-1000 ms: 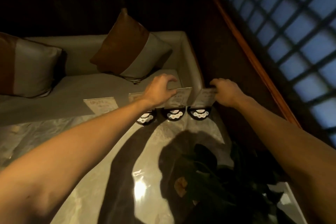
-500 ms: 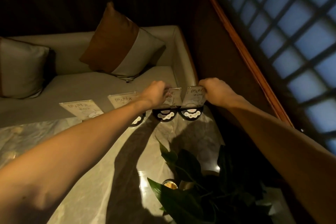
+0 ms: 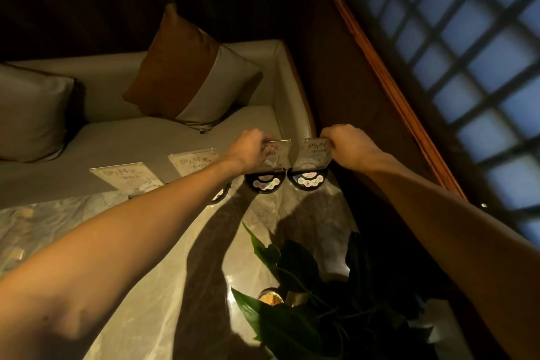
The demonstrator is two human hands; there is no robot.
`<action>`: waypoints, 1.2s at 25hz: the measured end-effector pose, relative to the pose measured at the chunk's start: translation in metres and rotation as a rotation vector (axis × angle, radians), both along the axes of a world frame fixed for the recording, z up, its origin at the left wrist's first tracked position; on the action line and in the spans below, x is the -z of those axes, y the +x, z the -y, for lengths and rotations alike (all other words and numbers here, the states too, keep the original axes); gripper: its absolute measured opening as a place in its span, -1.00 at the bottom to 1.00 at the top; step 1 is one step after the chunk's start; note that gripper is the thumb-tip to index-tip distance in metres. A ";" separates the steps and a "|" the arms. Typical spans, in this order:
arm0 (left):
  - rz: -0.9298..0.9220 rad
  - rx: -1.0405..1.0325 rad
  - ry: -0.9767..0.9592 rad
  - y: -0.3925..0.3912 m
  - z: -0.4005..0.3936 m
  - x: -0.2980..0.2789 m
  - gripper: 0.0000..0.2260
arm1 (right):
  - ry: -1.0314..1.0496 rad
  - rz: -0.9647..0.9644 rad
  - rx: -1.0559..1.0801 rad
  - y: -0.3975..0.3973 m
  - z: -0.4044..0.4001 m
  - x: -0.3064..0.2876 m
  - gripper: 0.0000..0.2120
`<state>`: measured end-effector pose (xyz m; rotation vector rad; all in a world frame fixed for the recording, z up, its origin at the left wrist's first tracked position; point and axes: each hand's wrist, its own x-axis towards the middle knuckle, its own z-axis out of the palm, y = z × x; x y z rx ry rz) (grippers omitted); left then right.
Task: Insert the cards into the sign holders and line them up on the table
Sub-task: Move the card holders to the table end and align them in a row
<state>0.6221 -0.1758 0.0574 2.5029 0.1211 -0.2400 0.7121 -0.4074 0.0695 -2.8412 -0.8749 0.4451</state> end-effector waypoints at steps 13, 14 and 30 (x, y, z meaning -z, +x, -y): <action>-0.036 -0.049 -0.146 -0.002 -0.010 0.010 -0.78 | 0.087 0.031 0.031 0.006 -0.016 0.005 -0.79; -0.038 -0.048 -0.148 -0.002 -0.010 0.010 -0.78 | 0.097 0.031 0.039 0.006 -0.017 0.005 -0.80; 0.000 -0.040 -0.124 -0.001 -0.010 0.014 -0.80 | 0.133 -0.070 0.075 0.005 -0.013 -0.003 -0.76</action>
